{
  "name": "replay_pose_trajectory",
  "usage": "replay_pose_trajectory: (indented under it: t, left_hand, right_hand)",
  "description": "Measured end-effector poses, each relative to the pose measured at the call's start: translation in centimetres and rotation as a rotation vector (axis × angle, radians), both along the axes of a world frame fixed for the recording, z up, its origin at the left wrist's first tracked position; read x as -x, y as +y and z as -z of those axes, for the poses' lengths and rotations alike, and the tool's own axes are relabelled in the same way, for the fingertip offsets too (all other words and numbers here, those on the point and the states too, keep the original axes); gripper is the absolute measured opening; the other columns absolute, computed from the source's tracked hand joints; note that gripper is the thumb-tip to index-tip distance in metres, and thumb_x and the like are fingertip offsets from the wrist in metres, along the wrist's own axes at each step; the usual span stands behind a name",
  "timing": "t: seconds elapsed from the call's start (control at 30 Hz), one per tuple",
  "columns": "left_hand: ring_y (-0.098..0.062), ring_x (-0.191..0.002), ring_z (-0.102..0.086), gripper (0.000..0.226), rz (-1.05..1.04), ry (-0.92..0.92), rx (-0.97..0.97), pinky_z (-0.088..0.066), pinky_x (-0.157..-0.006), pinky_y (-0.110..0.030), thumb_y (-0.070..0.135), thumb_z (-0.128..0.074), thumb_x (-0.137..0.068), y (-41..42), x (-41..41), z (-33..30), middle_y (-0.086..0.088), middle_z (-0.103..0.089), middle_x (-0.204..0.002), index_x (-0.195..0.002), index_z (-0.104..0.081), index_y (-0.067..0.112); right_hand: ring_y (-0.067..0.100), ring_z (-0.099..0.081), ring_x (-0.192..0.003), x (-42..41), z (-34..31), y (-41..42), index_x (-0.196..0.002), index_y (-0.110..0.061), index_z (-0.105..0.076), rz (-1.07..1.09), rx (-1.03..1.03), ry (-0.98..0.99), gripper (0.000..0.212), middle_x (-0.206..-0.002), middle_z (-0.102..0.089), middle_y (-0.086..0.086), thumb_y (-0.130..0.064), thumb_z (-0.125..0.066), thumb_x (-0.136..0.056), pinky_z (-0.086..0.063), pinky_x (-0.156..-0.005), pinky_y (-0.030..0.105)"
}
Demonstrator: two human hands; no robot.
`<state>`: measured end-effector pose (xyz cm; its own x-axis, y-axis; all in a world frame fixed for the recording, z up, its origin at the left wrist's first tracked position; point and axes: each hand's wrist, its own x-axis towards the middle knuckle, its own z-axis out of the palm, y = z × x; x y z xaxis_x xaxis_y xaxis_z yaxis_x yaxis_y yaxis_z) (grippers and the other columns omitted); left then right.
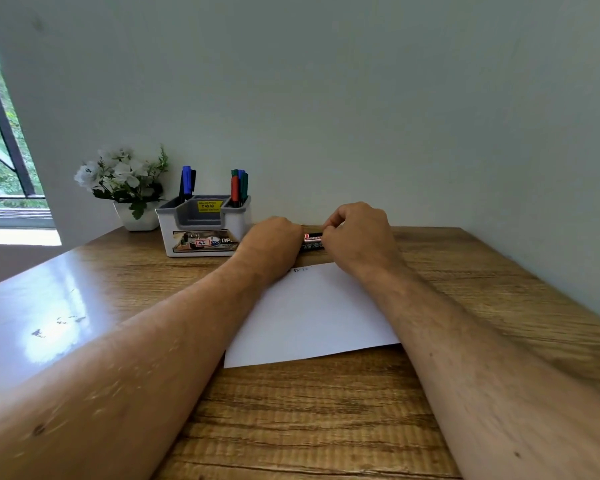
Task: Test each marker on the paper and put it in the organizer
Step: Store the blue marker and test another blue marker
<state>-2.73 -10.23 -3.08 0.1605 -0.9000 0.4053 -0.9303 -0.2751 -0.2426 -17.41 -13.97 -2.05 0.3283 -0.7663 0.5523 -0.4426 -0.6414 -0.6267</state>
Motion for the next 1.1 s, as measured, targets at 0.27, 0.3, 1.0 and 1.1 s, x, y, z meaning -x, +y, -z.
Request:
replay_pose_trajectory:
  t: [0.27,0.3,1.0,1.1]
  left_hand:
    - [-0.026,-0.083,-0.063,0.019,-0.063,0.173,0.117,-0.056,-0.074,-0.037,0.014,-0.06,-0.086,0.6,0.5,-1.3,-0.008,-0.07,-0.09,-0.101,-0.071,0.014]
    - [-0.025,-0.082,-0.064,0.018,-0.071,0.187,0.136,-0.057,-0.075,-0.038,0.015,-0.061,-0.085,0.8,0.7,-1.6,-0.007,-0.07,-0.089,-0.1,-0.071,0.014]
    - [-0.002,-0.058,-0.062,0.021,0.217,0.913,0.45,-0.051,-0.055,-0.02,0.041,-0.07,-0.086,3.5,4.6,-3.8,0.009,-0.07,-0.065,-0.077,-0.077,0.023]
    - [-0.004,-0.066,-0.064,0.016,0.278,1.059,0.61,-0.056,-0.063,-0.024,0.032,-0.063,-0.094,3.4,4.3,-3.8,0.008,-0.07,-0.073,-0.083,-0.072,0.024]
  right_hand:
    - [0.01,-0.059,-0.067,0.3,-0.3,0.1,-0.077,-0.022,-0.07,0.064,-0.086,-0.025,0.011,-0.075,-0.062,-0.008,-0.017,-0.061,-0.079,-0.041,-0.051,0.021]
    - [0.012,-0.06,-0.069,0.3,-0.2,0.1,-0.077,-0.022,-0.07,0.061,-0.1,-0.025,0.011,-0.078,-0.063,-0.006,-0.017,-0.061,-0.079,-0.042,-0.052,0.022]
    - [0.018,-0.059,-0.054,0.4,-2.0,0.4,-0.087,-0.021,-0.073,-0.1,-0.498,-0.521,0.023,-0.068,-0.064,0.003,-0.028,-0.053,-0.096,-0.047,-0.05,0.031]
    - [0.015,-0.053,-0.042,0.4,-2.1,0.6,-0.093,-0.018,-0.075,-0.133,-0.513,-0.506,0.025,-0.049,-0.056,-0.002,-0.025,-0.051,-0.096,-0.045,-0.046,0.028]
